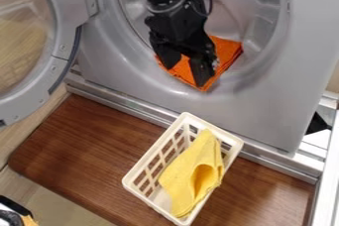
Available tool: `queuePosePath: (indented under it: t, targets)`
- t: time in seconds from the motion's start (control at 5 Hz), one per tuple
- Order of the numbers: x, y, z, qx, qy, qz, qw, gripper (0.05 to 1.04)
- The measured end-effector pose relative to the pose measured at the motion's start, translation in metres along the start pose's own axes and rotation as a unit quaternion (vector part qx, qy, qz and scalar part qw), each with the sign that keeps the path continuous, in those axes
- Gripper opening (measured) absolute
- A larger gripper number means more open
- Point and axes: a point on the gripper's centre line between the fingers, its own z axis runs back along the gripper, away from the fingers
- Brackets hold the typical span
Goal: Take out the orange cloth and put on the left side of the basket
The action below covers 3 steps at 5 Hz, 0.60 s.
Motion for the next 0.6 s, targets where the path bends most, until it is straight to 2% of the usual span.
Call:
queuePosePath:
  t: [0.4,0.6]
  targets:
    - [0.027,0.035,-0.038,0.001,0.013,-0.011,0.9998,0.999]
    - [0.037,0.044,-0.064,0.002,0.013,-0.015,0.9998,0.999]
